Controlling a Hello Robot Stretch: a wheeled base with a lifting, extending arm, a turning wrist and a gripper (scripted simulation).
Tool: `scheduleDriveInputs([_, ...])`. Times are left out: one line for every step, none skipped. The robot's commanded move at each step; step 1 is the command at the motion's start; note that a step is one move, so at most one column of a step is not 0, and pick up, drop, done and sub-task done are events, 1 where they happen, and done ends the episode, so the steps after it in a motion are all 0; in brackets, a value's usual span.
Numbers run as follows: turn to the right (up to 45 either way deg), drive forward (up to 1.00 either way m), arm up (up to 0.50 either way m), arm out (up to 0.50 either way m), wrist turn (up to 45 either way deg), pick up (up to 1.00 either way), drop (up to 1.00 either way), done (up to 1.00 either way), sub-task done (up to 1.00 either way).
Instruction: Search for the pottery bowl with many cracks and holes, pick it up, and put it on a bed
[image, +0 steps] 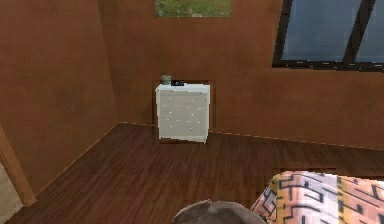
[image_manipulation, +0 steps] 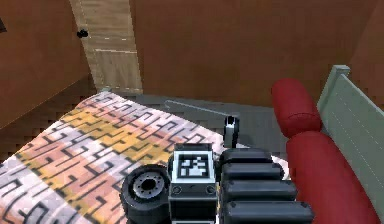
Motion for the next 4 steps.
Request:
scheduleDriveInputs([0.0, 0.00, 0.00, 0.48, 0.0, 0.00, 0.00, 0.00, 0.00])
scheduleDriveInputs([0.0, 0.00, 0.00, 0.00, 45.0, 0.00, 0.00, 0.00, 0.00])
scheduleDriveInputs([0.0, 0.00, 0.00, 0.00, 45.0, 0.00, 0.00, 0.00, 0.00])
scheduleDriveInputs([0.0, 0.00, 0.00, 0.00, 45.0, 0.00, 0.00, 0.00, 0.00])
